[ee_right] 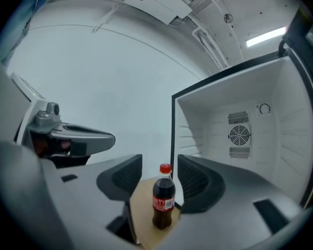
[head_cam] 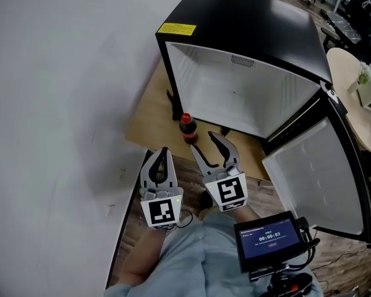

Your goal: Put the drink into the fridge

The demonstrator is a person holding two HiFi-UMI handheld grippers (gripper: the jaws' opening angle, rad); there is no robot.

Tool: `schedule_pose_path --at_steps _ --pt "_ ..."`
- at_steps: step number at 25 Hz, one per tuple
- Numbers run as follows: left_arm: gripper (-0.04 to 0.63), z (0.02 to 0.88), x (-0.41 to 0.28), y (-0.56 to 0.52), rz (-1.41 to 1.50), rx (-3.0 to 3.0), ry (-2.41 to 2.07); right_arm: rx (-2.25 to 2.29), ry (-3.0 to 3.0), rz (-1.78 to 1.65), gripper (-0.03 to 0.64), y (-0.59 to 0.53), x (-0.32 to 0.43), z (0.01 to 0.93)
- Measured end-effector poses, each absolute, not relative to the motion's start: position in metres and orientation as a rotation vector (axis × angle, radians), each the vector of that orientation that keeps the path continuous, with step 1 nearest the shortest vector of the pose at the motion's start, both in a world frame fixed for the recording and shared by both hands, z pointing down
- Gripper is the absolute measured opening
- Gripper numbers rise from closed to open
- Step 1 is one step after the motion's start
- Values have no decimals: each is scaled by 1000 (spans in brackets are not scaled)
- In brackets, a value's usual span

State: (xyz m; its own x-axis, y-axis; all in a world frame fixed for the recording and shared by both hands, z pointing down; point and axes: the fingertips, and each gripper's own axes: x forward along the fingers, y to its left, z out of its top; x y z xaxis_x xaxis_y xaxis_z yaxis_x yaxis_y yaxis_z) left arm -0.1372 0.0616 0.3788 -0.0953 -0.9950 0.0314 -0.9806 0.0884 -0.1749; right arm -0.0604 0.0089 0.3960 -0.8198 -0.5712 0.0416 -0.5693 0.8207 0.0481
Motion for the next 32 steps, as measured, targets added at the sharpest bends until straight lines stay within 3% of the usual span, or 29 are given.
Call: schedule_pose_path --at_steps 9,11,16,32 --pt "9 390 -170 48 -211 -2041 2305 870 -2922 -49 238 -7 -92 408" --pt "9 396 -177 42 -214 -2058 2304 860 -2915 -47 290 -11 -99 415" --pt "9 409 -197 25 -219 -2110 2307 880 -2848 -16 324 -24 -113 437" --pt "9 461 -237 -27 -340 -2233 2330 883 -2725 49 370 -68 -151 524"
